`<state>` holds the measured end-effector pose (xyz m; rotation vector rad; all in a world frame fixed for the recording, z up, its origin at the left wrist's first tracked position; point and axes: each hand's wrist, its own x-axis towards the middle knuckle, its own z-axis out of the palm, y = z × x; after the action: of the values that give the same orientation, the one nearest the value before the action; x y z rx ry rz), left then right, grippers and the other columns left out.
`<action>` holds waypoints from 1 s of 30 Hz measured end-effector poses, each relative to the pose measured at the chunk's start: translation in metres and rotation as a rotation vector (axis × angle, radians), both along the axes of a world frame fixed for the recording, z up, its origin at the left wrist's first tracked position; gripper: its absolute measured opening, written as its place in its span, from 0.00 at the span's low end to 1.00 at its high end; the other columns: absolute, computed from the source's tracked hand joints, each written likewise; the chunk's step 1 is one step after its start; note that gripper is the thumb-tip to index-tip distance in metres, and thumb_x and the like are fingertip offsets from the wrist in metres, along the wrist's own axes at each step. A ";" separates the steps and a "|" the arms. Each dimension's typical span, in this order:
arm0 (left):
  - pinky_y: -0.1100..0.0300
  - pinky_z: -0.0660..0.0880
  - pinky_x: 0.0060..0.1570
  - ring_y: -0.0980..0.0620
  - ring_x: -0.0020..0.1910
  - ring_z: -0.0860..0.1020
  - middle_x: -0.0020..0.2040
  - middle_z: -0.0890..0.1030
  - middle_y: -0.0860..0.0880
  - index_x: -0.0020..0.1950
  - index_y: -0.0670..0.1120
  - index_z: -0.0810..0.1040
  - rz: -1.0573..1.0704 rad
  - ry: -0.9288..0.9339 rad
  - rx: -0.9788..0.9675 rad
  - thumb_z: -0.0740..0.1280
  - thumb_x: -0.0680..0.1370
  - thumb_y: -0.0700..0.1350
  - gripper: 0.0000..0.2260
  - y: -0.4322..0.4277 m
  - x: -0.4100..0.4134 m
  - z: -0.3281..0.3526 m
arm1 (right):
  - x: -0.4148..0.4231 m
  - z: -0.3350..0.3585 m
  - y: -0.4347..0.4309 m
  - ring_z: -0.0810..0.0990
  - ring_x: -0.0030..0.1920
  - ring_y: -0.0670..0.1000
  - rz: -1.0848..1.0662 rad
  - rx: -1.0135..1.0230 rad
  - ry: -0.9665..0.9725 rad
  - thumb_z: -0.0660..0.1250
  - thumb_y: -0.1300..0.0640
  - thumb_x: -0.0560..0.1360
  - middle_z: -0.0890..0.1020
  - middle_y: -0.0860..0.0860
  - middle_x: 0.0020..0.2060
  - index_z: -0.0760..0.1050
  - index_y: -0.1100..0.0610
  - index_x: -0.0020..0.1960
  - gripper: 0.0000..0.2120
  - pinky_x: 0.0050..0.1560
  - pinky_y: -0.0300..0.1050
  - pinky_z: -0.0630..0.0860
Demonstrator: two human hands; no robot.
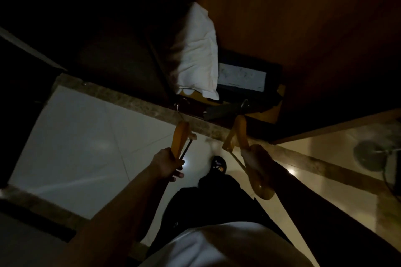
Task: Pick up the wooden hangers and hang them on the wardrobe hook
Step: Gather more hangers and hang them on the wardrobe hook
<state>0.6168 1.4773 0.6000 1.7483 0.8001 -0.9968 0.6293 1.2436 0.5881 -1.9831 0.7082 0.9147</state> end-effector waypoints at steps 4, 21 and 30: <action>0.60 0.70 0.25 0.46 0.35 0.80 0.41 0.79 0.41 0.53 0.40 0.69 0.009 -0.086 -0.007 0.64 0.77 0.37 0.07 -0.032 0.044 -0.009 | 0.030 0.004 0.011 0.76 0.44 0.53 -0.018 0.099 -0.025 0.61 0.59 0.77 0.76 0.54 0.40 0.73 0.60 0.52 0.06 0.50 0.48 0.72; 0.63 0.80 0.44 0.45 0.48 0.81 0.48 0.81 0.41 0.52 0.43 0.76 -0.161 -0.395 -0.298 0.71 0.71 0.33 0.12 -0.007 0.101 0.017 | 0.021 0.030 0.120 0.80 0.55 0.50 -0.112 0.422 -0.278 0.65 0.59 0.75 0.82 0.52 0.54 0.76 0.55 0.61 0.15 0.60 0.50 0.75; 0.63 0.79 0.31 0.49 0.33 0.81 0.42 0.80 0.40 0.61 0.51 0.64 -0.282 -0.387 -0.405 0.69 0.71 0.31 0.26 0.039 0.102 0.074 | 0.048 0.032 0.102 0.72 0.64 0.56 -0.073 0.018 -0.479 0.65 0.62 0.75 0.73 0.59 0.63 0.64 0.61 0.70 0.25 0.62 0.47 0.71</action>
<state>0.7188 1.5164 0.6740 1.6440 0.0962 -0.8857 0.6774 1.3453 0.6200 -2.0369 0.4893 0.3740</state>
